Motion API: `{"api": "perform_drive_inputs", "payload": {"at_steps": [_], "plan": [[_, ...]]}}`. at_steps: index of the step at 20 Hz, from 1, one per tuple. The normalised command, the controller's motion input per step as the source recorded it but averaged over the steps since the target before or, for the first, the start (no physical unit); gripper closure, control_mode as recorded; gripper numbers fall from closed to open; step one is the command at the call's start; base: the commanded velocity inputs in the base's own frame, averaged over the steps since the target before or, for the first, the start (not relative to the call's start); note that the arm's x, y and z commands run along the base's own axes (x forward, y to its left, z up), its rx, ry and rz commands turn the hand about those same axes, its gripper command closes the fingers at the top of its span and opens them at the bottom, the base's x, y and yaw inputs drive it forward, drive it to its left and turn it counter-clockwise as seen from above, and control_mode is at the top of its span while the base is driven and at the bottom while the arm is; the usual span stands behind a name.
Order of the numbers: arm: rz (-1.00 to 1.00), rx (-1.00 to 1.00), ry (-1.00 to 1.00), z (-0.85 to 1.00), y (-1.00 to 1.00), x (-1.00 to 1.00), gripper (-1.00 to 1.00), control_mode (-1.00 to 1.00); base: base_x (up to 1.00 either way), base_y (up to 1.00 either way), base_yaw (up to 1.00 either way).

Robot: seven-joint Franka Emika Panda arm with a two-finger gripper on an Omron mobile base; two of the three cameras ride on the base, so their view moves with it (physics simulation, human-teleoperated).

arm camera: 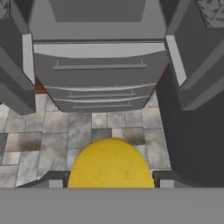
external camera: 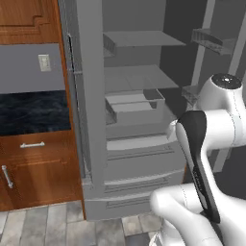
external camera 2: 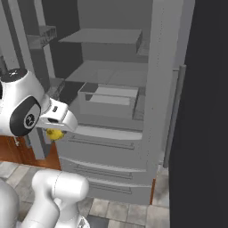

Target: Retrieve a lemon from the fridge and place it on the cutting board with the fish.

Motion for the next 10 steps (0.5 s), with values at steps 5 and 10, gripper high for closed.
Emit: {"api": "perform_drive_inputs", "payload": {"at_steps": [5, 10], "plan": [[0.0, 0.0, 0.0, 0.0, 0.0, 0.0, 1.0, 1.0, -0.34, 0.9, 0.0], [0.0, 0.0, 0.0, 0.0, 0.0, 0.0, 1.0, 1.0, -0.4, 0.91, 0.0]]}}
